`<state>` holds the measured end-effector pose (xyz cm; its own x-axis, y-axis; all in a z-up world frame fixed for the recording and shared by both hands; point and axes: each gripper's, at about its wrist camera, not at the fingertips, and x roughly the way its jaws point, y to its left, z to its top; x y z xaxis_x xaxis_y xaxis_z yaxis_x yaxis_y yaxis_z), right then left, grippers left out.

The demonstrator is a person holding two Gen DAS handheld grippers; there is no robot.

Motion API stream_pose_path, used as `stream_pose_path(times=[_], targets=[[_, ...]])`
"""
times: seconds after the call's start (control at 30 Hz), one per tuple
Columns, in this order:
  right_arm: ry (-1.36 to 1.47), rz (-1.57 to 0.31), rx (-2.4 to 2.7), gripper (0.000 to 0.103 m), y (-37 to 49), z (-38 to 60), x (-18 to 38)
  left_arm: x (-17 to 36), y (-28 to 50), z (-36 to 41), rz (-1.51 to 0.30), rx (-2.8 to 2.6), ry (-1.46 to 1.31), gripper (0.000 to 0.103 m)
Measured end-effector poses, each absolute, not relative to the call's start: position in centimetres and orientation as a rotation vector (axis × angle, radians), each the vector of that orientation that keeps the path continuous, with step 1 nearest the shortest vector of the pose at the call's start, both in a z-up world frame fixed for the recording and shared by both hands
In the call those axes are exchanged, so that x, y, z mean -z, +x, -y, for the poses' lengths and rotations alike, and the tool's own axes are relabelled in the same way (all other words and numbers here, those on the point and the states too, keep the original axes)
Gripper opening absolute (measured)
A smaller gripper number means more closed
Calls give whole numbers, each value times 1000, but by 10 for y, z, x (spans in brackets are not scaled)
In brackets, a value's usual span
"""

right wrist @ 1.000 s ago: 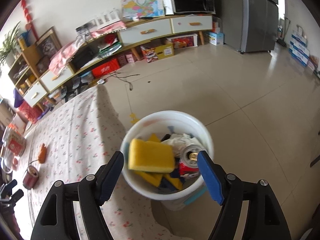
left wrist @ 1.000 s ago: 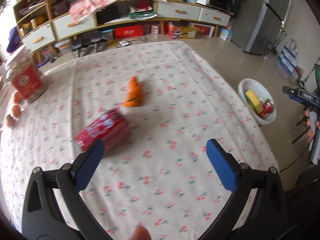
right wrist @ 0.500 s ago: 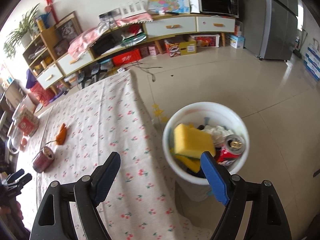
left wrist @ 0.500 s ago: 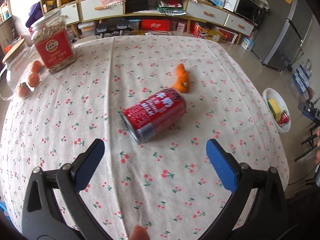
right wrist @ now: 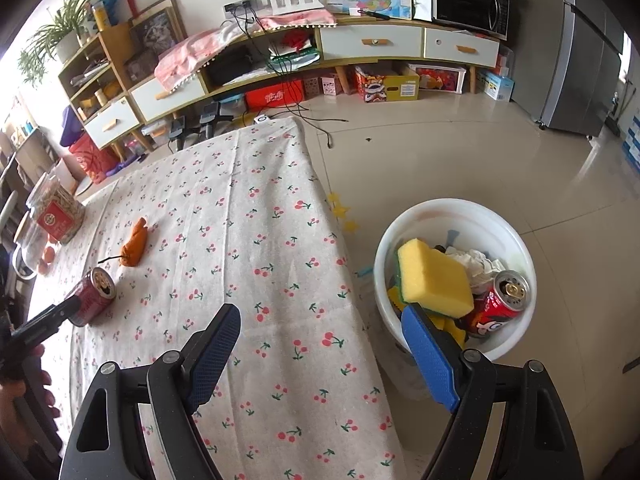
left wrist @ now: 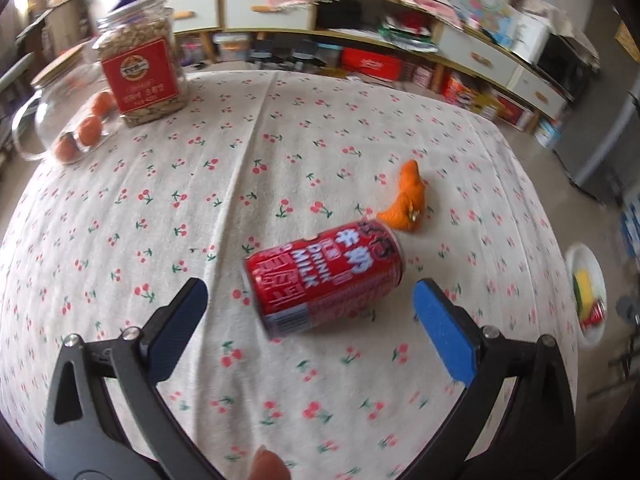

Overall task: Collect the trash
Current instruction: 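Grasp the lying red Drink Milk can with the left tool, then grasp the orange carrot-shaped item with the right tool while the left tool holds the red can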

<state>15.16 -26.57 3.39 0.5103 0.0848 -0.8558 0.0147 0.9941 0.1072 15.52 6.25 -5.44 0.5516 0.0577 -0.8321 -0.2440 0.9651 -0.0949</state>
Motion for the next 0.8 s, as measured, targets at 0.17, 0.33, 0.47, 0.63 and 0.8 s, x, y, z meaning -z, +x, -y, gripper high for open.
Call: stream_pose_path(times=[0.17, 0.33, 0.47, 0.63, 0.8], targets=[[110, -1035, -44, 84, 158, 264, -34, 63, 168, -55, -962, -330, -264, 102], [94, -1040, -46, 84, 163, 261, -31, 71, 178, -44, -970, -402, -267, 102], [72, -1041, -48, 84, 166, 257, -30, 77, 182, -50, -986, -442, -266, 102], [68, -1042, -53, 84, 170, 254, -30, 83, 178, -65, -997, -392, -330, 100], [61, -1047, -58, 84, 174, 245, -29, 76, 167, -76, -952, -320, -343, 89]])
